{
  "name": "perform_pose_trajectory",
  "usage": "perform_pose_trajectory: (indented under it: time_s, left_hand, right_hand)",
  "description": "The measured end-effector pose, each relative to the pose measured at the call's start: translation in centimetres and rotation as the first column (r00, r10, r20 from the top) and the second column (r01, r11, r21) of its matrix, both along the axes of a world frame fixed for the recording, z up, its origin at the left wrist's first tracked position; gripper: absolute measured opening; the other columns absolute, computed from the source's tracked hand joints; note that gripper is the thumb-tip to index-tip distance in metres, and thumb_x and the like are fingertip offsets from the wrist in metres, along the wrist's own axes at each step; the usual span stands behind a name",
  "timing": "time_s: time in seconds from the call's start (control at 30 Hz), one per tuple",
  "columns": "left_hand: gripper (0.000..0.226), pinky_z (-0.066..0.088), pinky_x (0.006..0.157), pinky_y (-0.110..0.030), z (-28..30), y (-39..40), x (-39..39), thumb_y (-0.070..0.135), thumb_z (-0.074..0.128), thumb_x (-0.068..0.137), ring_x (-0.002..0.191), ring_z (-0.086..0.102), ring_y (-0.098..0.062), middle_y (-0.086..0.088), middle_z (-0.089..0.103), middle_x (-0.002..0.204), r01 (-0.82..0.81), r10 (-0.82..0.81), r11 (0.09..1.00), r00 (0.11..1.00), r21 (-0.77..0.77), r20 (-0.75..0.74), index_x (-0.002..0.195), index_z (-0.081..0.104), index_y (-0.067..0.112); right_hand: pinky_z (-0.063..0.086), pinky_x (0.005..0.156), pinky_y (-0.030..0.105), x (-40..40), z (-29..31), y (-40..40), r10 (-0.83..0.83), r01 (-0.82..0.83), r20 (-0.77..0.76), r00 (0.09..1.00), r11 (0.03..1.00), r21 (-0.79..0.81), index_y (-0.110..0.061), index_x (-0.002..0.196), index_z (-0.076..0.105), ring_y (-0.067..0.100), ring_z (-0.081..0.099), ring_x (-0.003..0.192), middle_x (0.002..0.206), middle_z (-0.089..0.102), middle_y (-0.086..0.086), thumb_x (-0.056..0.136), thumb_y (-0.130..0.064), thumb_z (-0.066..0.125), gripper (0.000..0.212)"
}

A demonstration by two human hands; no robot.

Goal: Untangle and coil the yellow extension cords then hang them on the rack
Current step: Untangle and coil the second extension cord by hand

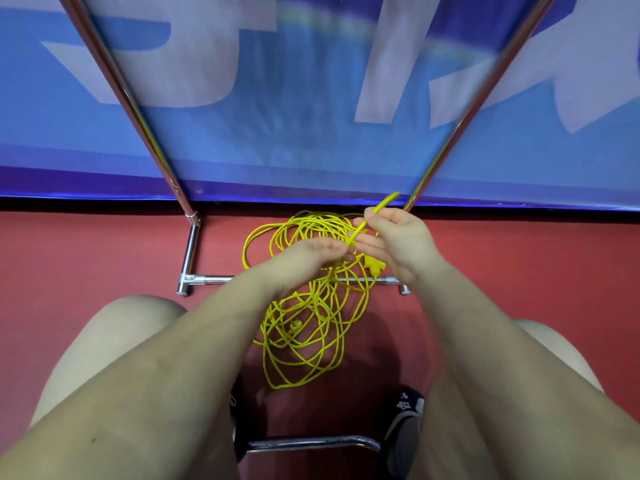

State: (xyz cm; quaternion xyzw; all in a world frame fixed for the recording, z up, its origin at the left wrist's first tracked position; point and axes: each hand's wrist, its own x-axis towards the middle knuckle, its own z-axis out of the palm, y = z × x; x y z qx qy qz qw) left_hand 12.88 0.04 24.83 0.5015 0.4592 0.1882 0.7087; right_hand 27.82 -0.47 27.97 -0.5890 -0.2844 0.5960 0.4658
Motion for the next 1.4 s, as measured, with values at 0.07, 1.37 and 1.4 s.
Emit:
perform_pose_trajectory:
  time_s: [0.07,1.37,1.4]
  left_hand:
    - [0.016,0.041,0.088,-0.026,-0.2,-0.2,0.1,0.007,0.045,0.097,0.093,0.057,-0.012,0.001,0.065,0.096,0.032,-0.03,0.996,0.999,0.089,-0.016,0.096,0.056,0.019]
    - [0.017,0.048,0.068,-0.024,-1.2,0.5,-0.4,0.004,0.044,0.097,0.063,0.058,-0.008,0.002,0.062,0.081,-0.085,0.126,0.938,0.987,0.337,-0.101,0.092,0.055,0.016]
    - [0.018,0.049,0.067,-0.025,-0.9,0.6,-0.5,0.004,0.044,0.098,0.062,0.059,-0.008,0.001,0.062,0.081,-0.133,0.157,0.944,0.986,0.301,-0.059,0.091,0.055,0.016]
  right_hand:
    - [0.056,0.058,0.022,0.0,0.0,0.1,-0.017,0.017,-0.063,0.998,1.0,-0.005,-0.011,0.094,0.055,0.016,0.069,0.07,0.093,0.063,0.006,0.095,-0.014,0.052,0.005]
    - [0.045,0.068,0.03,-0.4,-1.4,-0.3,0.402,-0.422,0.477,0.782,0.904,-0.069,-0.01,0.116,0.055,0.019,0.056,0.079,0.085,0.064,0.0,0.092,-0.019,0.056,0.025]
    - [0.043,0.069,0.032,-0.5,-1.9,-0.6,0.485,-0.501,0.54,0.688,0.855,-0.13,-0.008,0.115,0.056,0.019,0.053,0.078,0.083,0.063,0.0,0.091,-0.019,0.059,0.027]
